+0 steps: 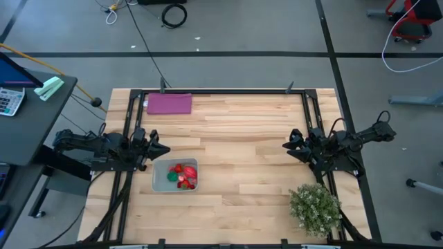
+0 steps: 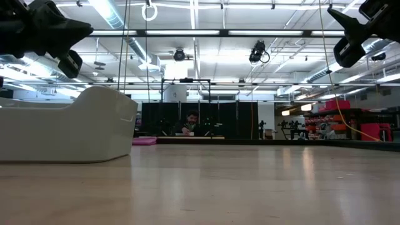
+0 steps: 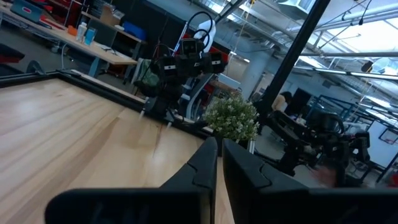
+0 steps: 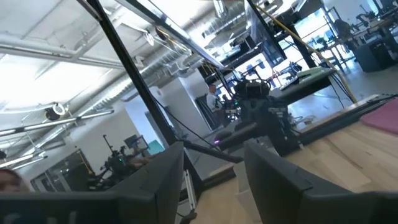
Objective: Pick and placing Produce into tupperware
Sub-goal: Return to Home Position
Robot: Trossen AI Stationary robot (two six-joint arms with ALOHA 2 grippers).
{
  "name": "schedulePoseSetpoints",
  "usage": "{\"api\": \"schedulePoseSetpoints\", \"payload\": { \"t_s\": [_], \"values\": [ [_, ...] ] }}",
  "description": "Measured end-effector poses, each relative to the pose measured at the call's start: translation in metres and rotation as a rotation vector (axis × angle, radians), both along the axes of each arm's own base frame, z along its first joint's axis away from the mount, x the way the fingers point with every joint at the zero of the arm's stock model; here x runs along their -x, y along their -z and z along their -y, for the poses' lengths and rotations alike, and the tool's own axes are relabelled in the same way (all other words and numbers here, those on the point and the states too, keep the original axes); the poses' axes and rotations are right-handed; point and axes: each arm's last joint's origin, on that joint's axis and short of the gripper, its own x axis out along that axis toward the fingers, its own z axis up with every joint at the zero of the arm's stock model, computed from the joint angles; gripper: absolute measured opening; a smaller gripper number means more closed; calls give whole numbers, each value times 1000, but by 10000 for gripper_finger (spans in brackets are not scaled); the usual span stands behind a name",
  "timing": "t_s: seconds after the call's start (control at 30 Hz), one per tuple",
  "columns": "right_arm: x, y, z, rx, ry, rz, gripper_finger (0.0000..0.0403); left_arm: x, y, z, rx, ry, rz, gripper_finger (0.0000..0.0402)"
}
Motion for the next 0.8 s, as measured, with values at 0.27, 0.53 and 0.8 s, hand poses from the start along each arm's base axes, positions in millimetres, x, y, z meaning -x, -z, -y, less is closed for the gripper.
{"api": "schedulePoseSetpoints", "payload": {
  "t_s": [0.27, 0.53, 0.8],
  "values": [
    [0, 0, 0, 0, 0, -1, 178, 0, 0, 0, 0, 0, 0, 21],
    [0, 0, 0, 0, 0, 0, 178, 0, 0, 0, 0, 0, 0, 32],
    [0, -1, 0, 0, 0, 0, 178, 0, 0, 0, 0, 0, 1, 31]
  ]
}}
